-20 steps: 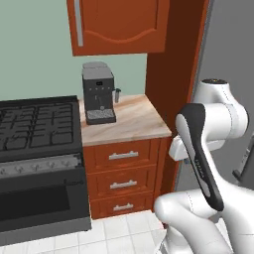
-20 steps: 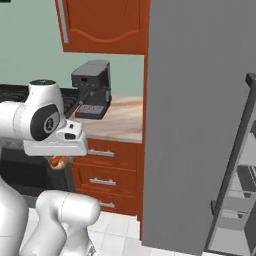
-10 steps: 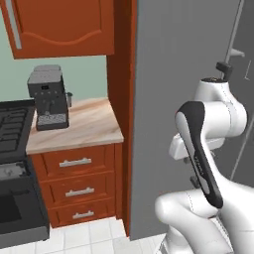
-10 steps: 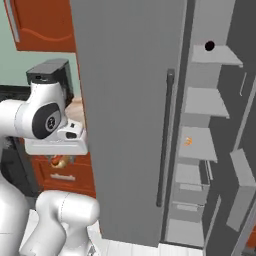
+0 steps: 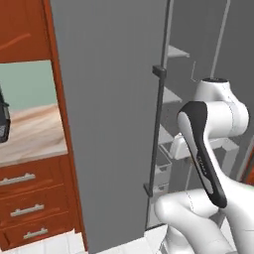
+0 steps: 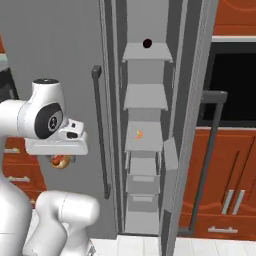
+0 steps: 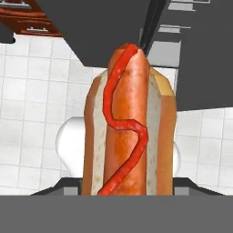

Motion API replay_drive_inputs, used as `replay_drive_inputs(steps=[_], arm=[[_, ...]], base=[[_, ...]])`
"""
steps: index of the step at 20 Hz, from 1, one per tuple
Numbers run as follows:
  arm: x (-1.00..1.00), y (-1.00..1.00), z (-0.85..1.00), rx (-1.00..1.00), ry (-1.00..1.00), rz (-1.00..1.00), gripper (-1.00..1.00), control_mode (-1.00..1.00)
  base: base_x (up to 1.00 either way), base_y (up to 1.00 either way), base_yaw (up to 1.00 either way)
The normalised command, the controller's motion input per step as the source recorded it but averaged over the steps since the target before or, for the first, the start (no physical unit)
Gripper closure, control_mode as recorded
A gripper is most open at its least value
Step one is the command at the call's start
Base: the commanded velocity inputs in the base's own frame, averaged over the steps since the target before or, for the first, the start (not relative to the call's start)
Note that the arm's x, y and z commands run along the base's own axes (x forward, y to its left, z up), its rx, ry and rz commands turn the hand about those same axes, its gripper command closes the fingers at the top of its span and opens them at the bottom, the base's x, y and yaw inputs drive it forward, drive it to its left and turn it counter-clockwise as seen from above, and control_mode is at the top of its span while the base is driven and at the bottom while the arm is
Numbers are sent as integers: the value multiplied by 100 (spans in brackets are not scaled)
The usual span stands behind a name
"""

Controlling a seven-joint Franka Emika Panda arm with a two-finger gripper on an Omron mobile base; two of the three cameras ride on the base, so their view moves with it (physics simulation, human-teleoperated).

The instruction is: Store the hot dog in the freezer for long-term storage. Close the freezer door after placing the cooked food.

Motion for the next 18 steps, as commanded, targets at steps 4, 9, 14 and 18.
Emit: replay_drive_inputs(steps=[4,9,14,18], arm=[[0,0,0,0,0,0,100,100],[0,0,0,0,0,0,100,100],[0,0,0,0,0,0,100,100],[0,0,0,0,0,0,100,100]], base=[[1,-31,-50],[11,-9,-55],[13,16,-15],[24,0,0]])
